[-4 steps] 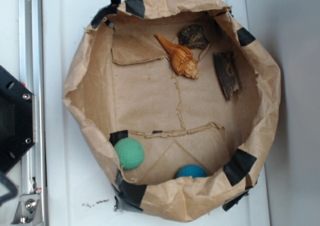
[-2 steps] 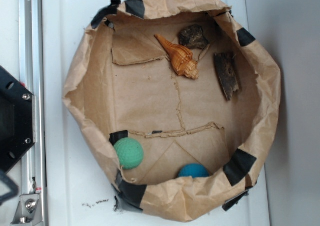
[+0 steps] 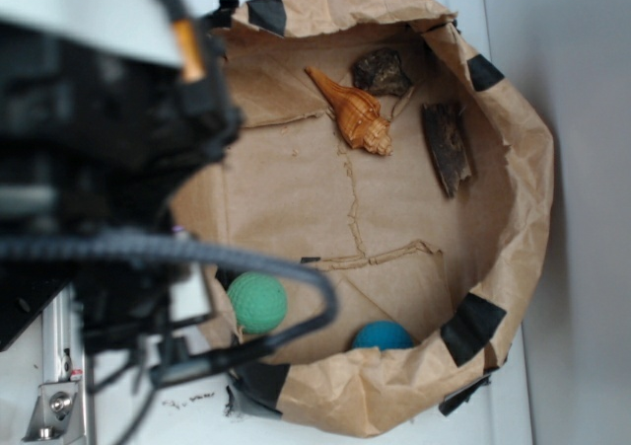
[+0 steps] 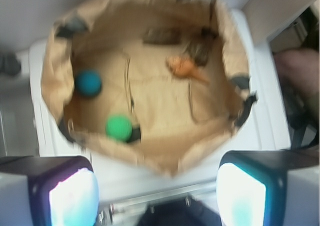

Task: Grab the green ball.

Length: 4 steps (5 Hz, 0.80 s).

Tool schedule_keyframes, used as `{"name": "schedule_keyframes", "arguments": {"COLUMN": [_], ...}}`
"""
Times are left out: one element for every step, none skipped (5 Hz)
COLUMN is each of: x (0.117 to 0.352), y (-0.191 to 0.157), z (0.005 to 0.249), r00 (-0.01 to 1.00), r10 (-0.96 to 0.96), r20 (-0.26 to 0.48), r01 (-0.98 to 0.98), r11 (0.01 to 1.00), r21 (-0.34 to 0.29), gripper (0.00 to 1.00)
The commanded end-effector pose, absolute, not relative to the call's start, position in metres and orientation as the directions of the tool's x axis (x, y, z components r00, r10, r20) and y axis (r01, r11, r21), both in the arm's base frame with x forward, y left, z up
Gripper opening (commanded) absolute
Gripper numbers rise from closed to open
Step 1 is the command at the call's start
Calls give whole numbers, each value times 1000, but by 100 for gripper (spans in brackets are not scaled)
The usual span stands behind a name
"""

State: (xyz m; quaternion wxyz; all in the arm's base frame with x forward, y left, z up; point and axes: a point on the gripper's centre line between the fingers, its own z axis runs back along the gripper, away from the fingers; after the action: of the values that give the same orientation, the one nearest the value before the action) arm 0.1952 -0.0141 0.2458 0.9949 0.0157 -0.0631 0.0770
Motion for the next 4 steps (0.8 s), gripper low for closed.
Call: {"name": "schedule_keyframes", "arguments": {"x": [210,214,218,225], "y": [-27,-22,-22,-23], "z": [209,177,154,146], "r00": [965,971,980,987], "r10": [255,234,200,160], "r20": [61,43,-4,-9], "r01": [-255,-235,-200,-160], "r11": [967,972,979,986], "r21": [-5,20,-30,-41], "gripper": [100,100,100,100]}}
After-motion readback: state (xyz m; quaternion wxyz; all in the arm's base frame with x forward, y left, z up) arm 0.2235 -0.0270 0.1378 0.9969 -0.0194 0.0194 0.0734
